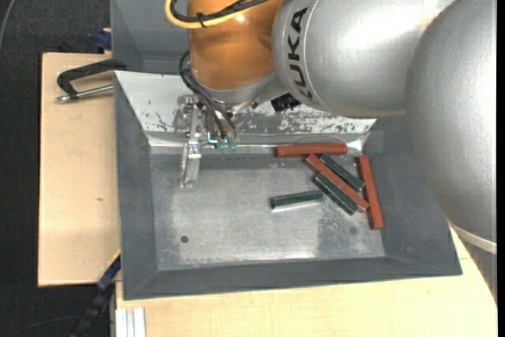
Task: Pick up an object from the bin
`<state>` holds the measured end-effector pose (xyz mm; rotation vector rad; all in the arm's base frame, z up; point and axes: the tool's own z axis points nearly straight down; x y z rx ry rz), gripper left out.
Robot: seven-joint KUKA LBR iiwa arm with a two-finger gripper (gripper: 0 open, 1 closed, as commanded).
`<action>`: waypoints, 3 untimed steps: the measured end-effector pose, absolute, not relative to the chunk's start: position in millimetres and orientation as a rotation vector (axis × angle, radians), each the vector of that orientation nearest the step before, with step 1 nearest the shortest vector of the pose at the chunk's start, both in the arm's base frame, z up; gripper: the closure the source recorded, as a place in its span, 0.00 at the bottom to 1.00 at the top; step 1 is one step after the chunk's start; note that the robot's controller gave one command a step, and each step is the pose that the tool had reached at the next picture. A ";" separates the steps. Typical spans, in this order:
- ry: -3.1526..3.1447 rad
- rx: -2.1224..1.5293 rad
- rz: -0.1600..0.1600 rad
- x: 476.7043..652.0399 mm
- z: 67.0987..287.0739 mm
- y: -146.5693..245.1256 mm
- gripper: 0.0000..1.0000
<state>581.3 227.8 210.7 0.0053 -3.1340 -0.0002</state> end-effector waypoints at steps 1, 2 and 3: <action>-3.133 0.082 0.004 583.8 65.9 170.6 0.00; -3.149 0.073 0.003 595.0 103.3 95.7 0.00; -3.137 0.095 0.006 545.2 100.6 -1.7 0.00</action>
Offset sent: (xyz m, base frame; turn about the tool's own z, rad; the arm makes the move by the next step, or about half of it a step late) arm 0.0039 -0.0559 -0.1407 -0.0497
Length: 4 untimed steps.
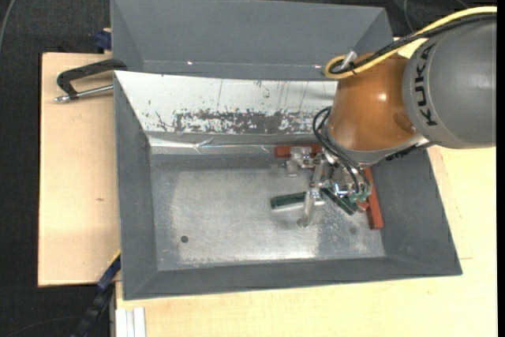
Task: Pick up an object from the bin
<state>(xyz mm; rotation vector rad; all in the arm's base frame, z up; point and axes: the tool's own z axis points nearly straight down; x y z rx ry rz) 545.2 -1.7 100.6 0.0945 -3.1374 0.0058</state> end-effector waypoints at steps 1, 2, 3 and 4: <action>-3.140 -0.047 -0.003 535.5 70.5 1.1 0.00; -3.142 -0.049 -0.003 536.2 71.1 1.9 0.00; -3.142 -0.048 -0.003 536.2 71.1 1.8 1.00; -3.147 -0.050 -0.002 537.7 181.0 2.3 1.00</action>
Offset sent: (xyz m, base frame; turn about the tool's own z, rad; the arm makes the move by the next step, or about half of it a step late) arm -0.0102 0.0020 -0.0306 0.0897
